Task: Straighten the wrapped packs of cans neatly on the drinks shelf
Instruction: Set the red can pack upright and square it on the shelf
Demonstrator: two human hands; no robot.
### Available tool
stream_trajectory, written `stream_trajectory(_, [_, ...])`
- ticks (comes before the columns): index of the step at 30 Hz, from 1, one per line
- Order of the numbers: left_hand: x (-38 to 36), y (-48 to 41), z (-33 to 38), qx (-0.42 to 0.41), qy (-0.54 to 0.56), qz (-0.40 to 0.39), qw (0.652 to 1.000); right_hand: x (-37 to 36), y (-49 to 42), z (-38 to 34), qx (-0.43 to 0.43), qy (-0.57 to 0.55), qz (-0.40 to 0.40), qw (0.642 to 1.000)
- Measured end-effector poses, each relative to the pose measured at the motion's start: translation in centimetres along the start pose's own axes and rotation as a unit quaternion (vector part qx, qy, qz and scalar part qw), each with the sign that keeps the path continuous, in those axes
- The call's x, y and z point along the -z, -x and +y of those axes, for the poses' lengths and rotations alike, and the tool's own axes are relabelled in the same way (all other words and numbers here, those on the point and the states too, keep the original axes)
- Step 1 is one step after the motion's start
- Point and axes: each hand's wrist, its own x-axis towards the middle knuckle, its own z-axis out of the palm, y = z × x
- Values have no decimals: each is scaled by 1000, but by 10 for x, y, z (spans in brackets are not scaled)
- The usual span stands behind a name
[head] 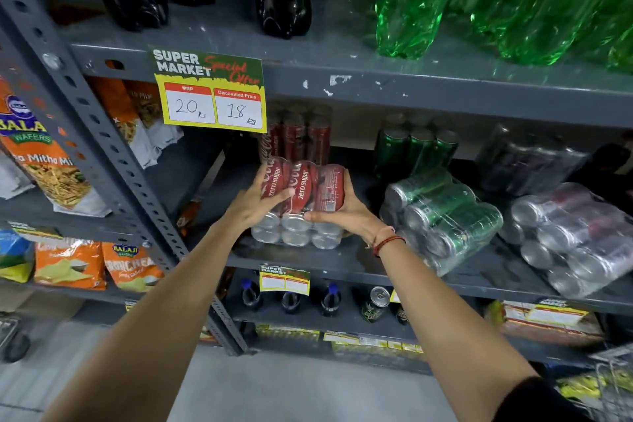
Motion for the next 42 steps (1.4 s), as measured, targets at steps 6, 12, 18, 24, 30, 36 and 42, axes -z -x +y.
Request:
stream_trajectory(6, [-15, 46, -18, -114, -8, 107, 988, -15, 46, 15, 119, 46, 62, 990])
stream_trajectory(12, [-36, 63, -30, -126, -15, 169, 977, -28, 48, 33, 160, 111, 141, 971])
stream_trajectory(18, [-44, 66, -28, -101, -70, 163, 979, -37, 44, 41, 144, 156, 148, 966])
stream_trajectory(24, [-48, 86, -25, -104, -61, 193, 974, -4, 56, 48, 191, 234, 80, 950])
stream_trajectory(30, [-72, 84, 41, 33, 170, 290, 941, 32, 15, -13, 178, 121, 79, 973])
stream_trajectory(36, [-78, 53, 42, 60, 186, 272, 942, 28, -18, -30, 68, 116, -41, 990])
stream_trajectory(42, [-41, 41, 15, -46, 143, 216, 965, 0, 8, -12, 78, -8, 69, 995])
